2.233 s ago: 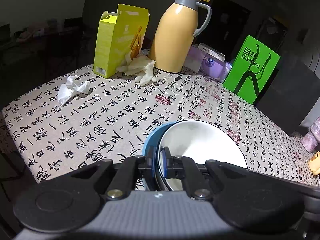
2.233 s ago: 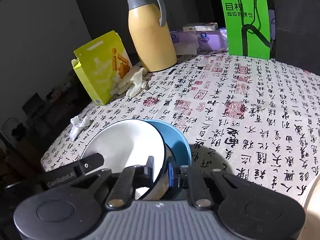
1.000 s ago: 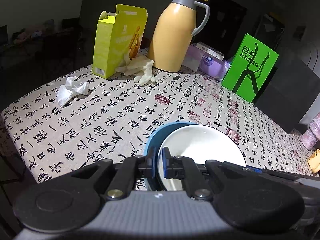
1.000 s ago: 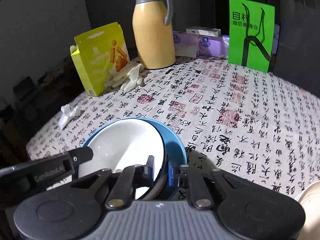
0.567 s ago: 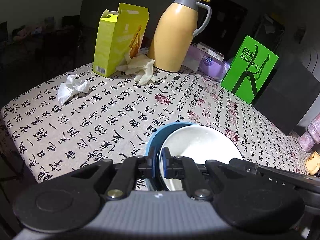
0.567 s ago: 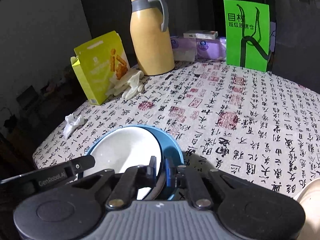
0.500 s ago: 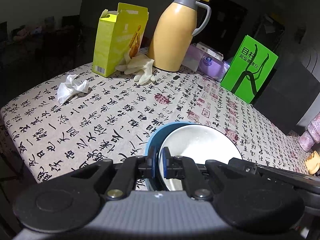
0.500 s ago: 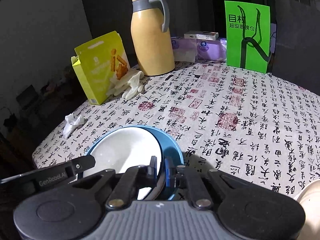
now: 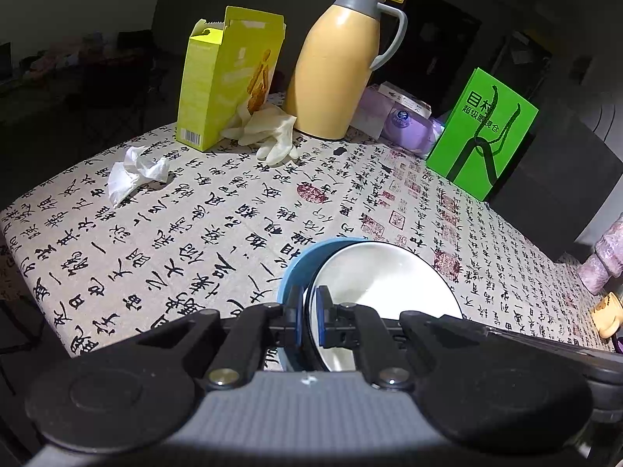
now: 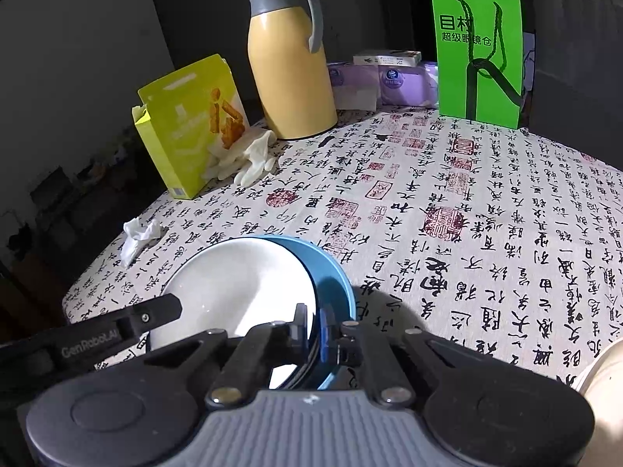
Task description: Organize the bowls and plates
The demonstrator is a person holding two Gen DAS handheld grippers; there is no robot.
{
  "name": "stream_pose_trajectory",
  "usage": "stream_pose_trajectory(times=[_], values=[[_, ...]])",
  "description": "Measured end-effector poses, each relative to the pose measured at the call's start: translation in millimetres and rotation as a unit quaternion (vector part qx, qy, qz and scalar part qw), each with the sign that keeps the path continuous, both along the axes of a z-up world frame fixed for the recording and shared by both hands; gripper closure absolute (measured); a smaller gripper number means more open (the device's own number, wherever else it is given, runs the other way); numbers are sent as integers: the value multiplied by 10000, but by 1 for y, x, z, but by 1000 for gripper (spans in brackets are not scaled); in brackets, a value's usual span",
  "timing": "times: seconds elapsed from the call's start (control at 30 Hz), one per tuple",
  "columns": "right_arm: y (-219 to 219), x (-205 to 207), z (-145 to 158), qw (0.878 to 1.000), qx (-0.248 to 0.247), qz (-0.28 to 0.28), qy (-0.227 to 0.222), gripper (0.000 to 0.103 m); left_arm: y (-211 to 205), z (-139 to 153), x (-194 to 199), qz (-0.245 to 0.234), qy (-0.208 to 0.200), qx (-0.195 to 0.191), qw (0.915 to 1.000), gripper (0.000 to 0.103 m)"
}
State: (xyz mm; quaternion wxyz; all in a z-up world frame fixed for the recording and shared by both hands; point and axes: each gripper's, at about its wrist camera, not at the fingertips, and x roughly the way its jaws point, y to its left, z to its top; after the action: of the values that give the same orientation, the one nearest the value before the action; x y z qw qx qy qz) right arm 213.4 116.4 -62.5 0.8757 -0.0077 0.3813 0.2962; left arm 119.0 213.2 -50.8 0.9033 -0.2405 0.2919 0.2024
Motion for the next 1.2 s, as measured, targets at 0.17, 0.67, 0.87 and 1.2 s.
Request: stream_pose_trajectory(times=[0.17,0.67,0.87,1.2], values=[[-10,-3,5,9996,282,-33,-51,89,-4,8,-8,-25,-212,178,9996,91],[-72,-46,15,9903,818,-188,-1104,0,-33,31,-42,-64,-924,1005,9906,0],[-84,-62,18,9869,830,-300,-1353,0,-43,32,-57,-53,-1174,1127,9867,0],[-92,-81,16,9883,716,-241,-1323,0,-52,32,-78,-106,-1248,1248,9842,0]])
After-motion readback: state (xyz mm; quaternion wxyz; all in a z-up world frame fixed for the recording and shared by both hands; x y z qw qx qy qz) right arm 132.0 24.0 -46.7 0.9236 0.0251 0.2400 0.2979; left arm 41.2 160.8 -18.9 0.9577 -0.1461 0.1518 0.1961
